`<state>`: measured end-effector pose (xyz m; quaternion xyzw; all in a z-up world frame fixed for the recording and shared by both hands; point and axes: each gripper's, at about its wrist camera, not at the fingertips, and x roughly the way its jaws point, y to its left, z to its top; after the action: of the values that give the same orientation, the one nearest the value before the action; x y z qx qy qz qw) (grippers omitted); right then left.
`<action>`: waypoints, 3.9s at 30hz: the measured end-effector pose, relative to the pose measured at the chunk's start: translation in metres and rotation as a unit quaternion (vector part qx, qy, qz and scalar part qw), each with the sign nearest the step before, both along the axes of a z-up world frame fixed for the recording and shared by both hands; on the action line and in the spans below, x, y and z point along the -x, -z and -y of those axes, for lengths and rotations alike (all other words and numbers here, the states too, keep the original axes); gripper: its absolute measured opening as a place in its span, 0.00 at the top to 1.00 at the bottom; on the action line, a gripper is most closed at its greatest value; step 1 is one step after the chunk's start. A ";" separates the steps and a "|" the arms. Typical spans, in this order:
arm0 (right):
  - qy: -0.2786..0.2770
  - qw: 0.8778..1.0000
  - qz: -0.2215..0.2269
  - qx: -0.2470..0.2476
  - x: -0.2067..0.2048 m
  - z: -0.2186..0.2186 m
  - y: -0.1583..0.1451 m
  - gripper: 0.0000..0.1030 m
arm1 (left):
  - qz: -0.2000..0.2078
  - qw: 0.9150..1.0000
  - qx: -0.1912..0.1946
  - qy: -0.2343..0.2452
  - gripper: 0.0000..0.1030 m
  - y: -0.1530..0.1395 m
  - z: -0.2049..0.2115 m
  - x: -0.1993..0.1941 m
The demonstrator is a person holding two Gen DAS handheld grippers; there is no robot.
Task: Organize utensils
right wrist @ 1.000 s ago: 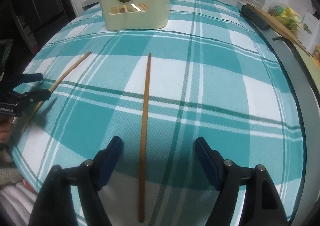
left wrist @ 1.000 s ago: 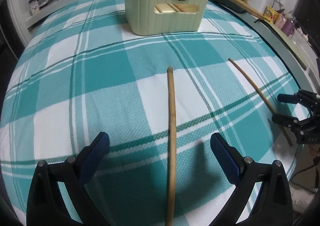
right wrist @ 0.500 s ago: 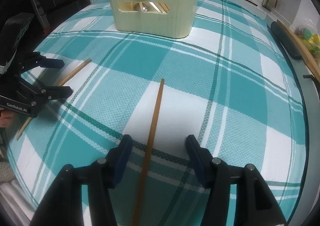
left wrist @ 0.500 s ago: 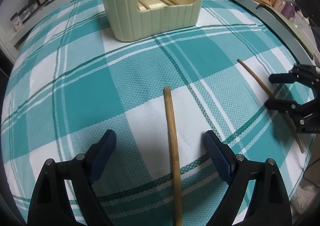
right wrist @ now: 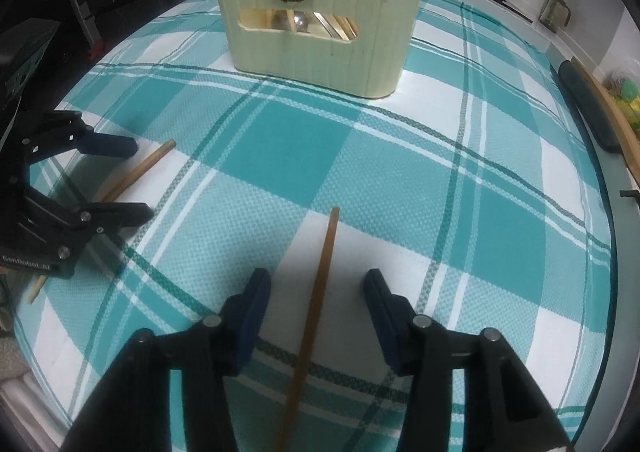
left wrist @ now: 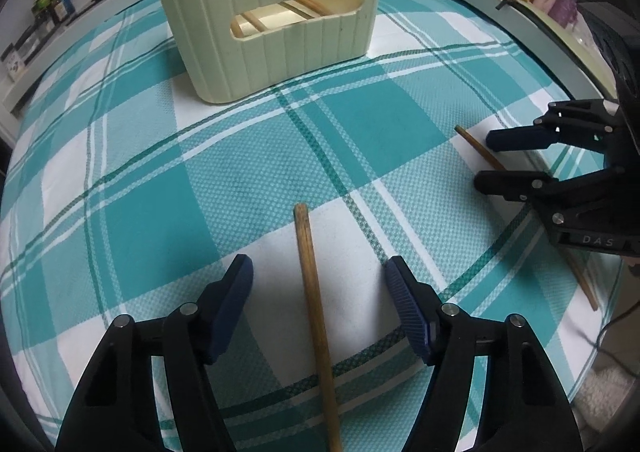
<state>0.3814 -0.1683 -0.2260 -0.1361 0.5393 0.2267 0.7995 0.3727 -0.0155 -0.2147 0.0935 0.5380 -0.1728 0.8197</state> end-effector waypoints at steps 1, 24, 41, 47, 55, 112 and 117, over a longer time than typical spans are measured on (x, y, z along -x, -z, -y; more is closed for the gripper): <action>0.002 1.000 0.000 -0.003 -0.004 -0.003 0.000 0.63 | 0.000 1.000 0.000 0.001 0.35 0.000 0.001 -0.001; 0.064 0.984 0.099 -0.130 0.017 -0.001 -0.087 0.96 | 0.131 0.982 0.127 -0.051 0.95 -0.107 -0.038 0.041; 0.051 0.942 0.253 -0.214 0.108 0.003 -0.208 0.96 | 0.259 0.946 0.186 -0.053 0.95 -0.199 -0.046 0.114; 0.068 0.933 0.277 -0.220 0.112 0.009 -0.224 0.96 | 0.279 0.937 0.202 -0.064 0.95 -0.212 -0.054 0.116; 0.063 0.929 0.296 -0.213 0.106 0.008 -0.240 0.96 | 0.286 0.933 0.202 -0.079 0.95 -0.220 -0.066 0.102; 0.065 0.949 0.235 -0.200 -0.171 -0.035 -0.189 0.56 | 0.287 0.928 0.125 -0.201 0.18 -0.196 -0.066 -0.120; 0.078 0.936 0.274 -0.205 -0.132 -0.018 -0.209 0.43 | 0.337 0.920 0.059 -0.190 0.02 -0.205 -0.051 -0.077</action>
<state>0.5130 -0.1500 -0.0175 0.0165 0.2500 0.2235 0.9419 0.4497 0.0357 -0.0096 -0.0065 0.2267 -0.0038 0.9739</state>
